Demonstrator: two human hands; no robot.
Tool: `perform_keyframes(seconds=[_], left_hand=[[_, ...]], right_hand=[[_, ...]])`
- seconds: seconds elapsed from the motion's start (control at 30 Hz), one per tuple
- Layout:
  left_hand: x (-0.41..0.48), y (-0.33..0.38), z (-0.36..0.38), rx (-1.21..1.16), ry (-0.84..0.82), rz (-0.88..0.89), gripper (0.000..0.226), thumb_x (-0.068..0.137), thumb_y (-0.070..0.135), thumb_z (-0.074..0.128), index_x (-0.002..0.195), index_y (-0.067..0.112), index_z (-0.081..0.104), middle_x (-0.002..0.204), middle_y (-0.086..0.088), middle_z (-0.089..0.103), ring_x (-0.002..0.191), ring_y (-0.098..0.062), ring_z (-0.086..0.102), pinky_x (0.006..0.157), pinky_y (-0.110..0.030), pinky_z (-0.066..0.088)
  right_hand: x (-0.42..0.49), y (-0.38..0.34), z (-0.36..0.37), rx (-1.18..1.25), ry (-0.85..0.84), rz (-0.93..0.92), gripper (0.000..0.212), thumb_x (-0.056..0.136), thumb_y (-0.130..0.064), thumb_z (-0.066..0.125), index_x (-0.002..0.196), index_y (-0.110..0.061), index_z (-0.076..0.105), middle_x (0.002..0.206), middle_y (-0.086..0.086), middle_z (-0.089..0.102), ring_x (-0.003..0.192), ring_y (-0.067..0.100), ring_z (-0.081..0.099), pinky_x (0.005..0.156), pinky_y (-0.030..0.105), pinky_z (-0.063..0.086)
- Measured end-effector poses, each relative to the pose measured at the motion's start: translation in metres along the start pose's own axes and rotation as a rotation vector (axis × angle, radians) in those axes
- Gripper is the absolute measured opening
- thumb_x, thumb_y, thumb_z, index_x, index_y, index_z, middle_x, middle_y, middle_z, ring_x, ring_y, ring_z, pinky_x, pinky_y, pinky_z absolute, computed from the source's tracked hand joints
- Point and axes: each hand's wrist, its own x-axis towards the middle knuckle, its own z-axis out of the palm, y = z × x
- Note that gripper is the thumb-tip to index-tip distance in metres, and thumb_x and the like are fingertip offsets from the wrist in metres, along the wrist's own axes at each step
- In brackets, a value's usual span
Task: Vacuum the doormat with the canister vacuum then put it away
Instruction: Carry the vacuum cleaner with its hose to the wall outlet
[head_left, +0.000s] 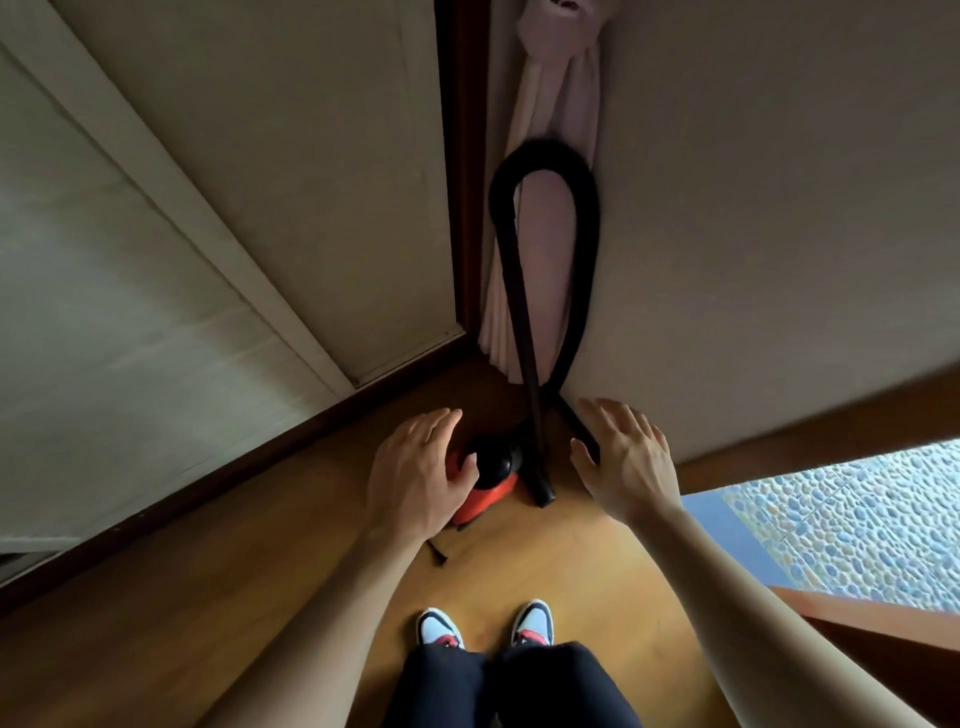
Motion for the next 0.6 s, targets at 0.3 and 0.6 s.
perform_keyframes(seconds=[0.3, 0.6], left_hand=[[0.041, -0.066, 0.189, -0.032, -0.036, -0.037, 0.055, 0.088, 0.050, 0.056, 0.135, 0.021, 0.056, 0.133, 0.003, 0.062, 0.122, -0.013, 0.058, 0.097, -0.028, 0.049], [0.083, -0.133, 0.405, -0.045, -0.014, 0.050, 0.059, 0.088, 0.054, 0.049, 0.136, 0.022, 0.055, 0.131, 0.003, 0.063, 0.118, -0.014, 0.059, 0.094, -0.028, 0.050]], right_hand=[[0.074, 0.059, 0.162, 0.064, 0.082, -0.011, 0.052, 0.092, -0.031, 0.065, 0.141, -0.016, 0.056, 0.136, 0.010, 0.061, 0.124, 0.035, 0.057, 0.106, 0.048, 0.044], [0.147, 0.117, 0.363, 0.126, 0.139, 0.003, 0.059, 0.094, -0.045, 0.045, 0.146, -0.017, 0.050, 0.136, 0.011, 0.059, 0.119, 0.033, 0.058, 0.099, 0.046, 0.050]])
